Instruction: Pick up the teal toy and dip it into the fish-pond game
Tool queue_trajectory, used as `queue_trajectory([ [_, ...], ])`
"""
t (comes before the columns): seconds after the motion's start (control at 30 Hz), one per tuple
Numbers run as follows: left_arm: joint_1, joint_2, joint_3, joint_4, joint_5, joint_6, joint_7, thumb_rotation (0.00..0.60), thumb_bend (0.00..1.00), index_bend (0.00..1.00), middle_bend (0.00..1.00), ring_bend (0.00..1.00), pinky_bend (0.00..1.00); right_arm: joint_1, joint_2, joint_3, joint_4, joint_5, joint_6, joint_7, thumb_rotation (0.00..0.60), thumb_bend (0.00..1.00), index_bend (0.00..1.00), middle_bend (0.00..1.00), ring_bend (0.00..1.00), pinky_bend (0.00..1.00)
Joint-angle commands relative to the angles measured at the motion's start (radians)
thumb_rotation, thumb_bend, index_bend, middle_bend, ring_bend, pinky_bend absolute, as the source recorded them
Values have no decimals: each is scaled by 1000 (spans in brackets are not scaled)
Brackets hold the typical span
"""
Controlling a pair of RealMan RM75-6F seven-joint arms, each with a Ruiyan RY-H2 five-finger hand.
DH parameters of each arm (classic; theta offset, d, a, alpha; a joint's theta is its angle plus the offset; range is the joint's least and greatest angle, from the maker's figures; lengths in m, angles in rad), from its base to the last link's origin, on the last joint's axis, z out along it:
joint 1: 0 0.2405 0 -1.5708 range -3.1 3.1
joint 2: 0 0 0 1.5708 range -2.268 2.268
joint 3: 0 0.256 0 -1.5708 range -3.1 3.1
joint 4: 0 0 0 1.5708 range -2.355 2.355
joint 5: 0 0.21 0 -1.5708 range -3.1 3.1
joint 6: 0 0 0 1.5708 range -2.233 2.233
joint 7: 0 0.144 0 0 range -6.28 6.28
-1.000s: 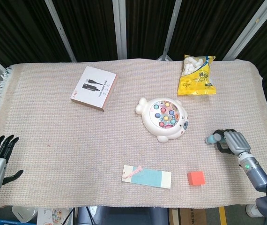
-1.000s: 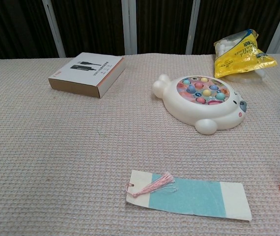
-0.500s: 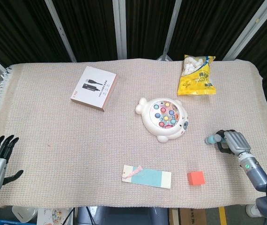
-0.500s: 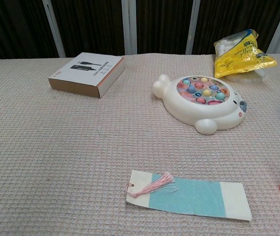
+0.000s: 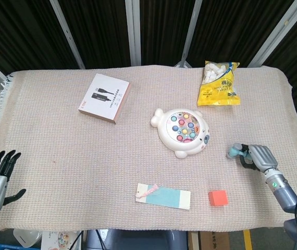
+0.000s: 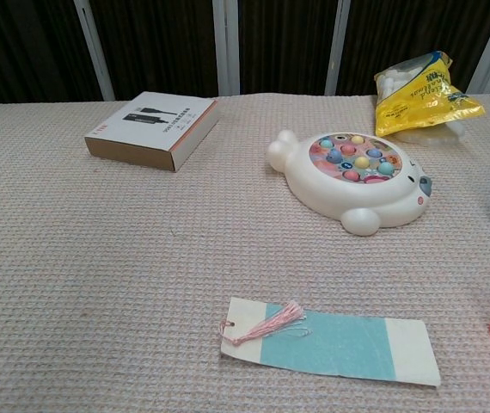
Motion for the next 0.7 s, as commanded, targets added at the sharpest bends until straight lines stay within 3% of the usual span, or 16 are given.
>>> queue_trajectory([
  [0.03,-2,-1,0,2,0,-2,-1,600,110,99,58,0,0,7,27,3,-37,-24,33,6,600,744,797,722,585,527],
  [0.4,-15,-12,-3,25,-3,-23,-24,600,110,98,58,0,0,83,176,53,-313,-69,74,-105,600,775,862,764,630,554],
  [0.7,-22,-16,-3,42,-11,-38,-41,600,110,98,58,0,0,146,145,118,-380,-33,64,-226,600,782,885,776,641,554],
])
